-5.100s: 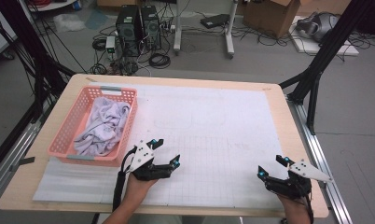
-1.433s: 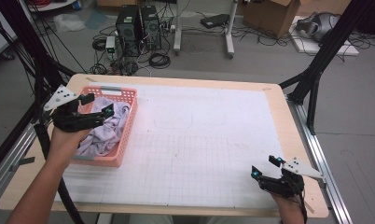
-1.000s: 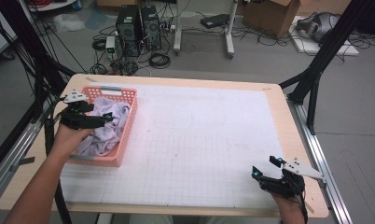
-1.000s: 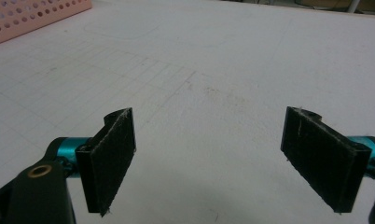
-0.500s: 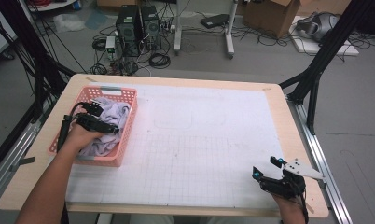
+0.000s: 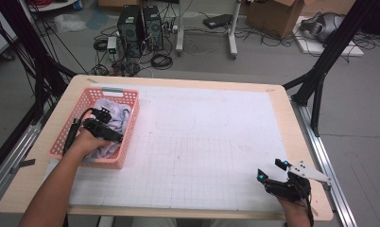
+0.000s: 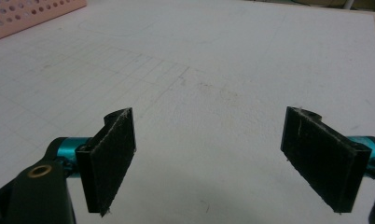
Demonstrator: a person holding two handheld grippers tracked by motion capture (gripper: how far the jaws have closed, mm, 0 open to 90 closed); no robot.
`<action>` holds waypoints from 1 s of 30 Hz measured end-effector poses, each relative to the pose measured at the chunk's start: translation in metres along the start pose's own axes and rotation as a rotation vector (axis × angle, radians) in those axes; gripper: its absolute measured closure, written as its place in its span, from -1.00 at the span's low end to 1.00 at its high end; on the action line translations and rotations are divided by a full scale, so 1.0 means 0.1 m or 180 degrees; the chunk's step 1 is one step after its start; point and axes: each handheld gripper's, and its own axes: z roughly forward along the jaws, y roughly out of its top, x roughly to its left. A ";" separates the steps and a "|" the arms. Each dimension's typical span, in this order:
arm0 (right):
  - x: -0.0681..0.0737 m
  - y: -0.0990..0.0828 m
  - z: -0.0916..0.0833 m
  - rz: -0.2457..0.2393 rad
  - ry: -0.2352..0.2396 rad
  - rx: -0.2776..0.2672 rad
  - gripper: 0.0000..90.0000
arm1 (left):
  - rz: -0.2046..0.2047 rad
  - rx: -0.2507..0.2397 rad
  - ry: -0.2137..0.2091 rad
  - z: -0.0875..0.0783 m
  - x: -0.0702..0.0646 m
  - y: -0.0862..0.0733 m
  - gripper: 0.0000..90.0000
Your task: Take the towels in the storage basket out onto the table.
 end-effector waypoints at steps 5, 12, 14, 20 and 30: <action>-0.02 -0.01 0.00 -0.0006 -0.0001 -0.0006 -0.63 | 0.0008 -0.0003 -0.0015 0.01 0.03 0.00 -0.93; -0.03 -0.01 -0.01 0.0015 0.0002 -0.0009 -0.63 | 0.0006 -0.0098 -0.0015 -0.10 0.06 -0.02 -0.21; -0.03 0.00 -0.01 0.0013 0.0005 -0.0012 -0.63 | -0.0008 -0.0101 -0.0016 -0.11 0.06 -0.02 -0.04; -0.01 0.00 -0.02 0.0012 0.0007 -0.0021 -0.63 | -0.0135 -0.0145 -0.0022 -0.16 0.06 -0.01 0.19; 0.01 0.00 -0.03 0.0031 0.0002 -0.0020 -0.62 | -0.0372 -0.0821 0.0048 -0.47 0.12 -0.06 0.28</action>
